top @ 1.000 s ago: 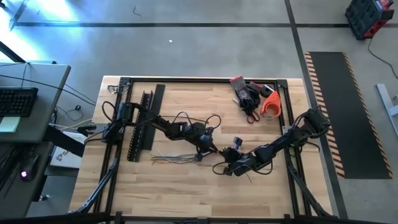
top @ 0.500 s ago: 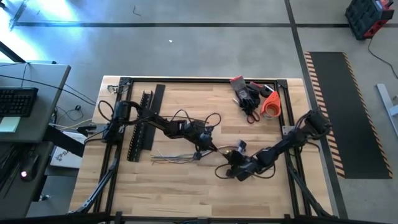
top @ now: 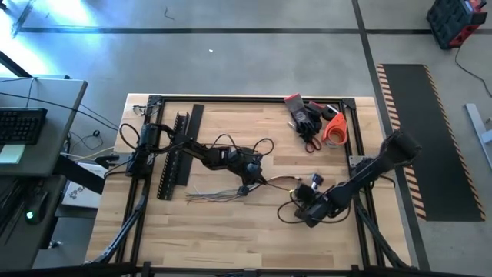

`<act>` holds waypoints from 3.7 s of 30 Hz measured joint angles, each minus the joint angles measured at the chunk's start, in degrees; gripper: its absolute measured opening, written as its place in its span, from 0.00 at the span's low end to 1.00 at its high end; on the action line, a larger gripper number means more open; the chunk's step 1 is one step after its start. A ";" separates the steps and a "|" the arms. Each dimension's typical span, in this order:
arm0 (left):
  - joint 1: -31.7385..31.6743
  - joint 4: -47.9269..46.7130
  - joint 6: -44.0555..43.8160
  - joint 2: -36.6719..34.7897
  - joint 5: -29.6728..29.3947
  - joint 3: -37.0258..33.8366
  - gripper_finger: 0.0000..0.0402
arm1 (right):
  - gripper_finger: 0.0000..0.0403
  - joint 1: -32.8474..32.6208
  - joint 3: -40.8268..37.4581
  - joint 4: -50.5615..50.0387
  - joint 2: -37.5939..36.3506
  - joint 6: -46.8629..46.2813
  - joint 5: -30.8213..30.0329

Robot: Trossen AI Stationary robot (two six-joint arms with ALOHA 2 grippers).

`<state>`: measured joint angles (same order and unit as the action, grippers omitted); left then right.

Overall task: Ziptie cables
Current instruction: Wrap the cables together using the left black zip tie

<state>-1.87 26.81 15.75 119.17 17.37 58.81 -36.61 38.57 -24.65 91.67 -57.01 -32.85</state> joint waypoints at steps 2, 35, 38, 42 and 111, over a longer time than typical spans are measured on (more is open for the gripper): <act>0.00 -0.22 -0.01 0.00 -0.07 0.00 0.00 | 0.07 0.28 0.00 -2.39 -3.56 0.43 1.95; 1.88 -0.48 0.96 0.00 -2.86 0.00 0.01 | 0.34 13.39 -4.17 51.86 12.68 31.58 -2.18; 1.88 -0.46 0.96 0.00 -2.89 0.00 0.01 | 0.27 13.39 -4.13 52.96 12.68 31.58 -2.39; 1.88 -0.47 0.96 0.00 -2.91 0.00 0.01 | 0.17 13.39 -4.13 53.07 12.68 31.56 -2.04; 2.64 -2.66 5.16 0.26 -7.17 0.17 0.01 | 0.00 10.81 -4.11 49.68 12.66 30.90 -3.62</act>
<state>0.78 24.14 20.91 119.44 10.20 58.98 -25.80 34.46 25.03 104.33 -26.12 -36.47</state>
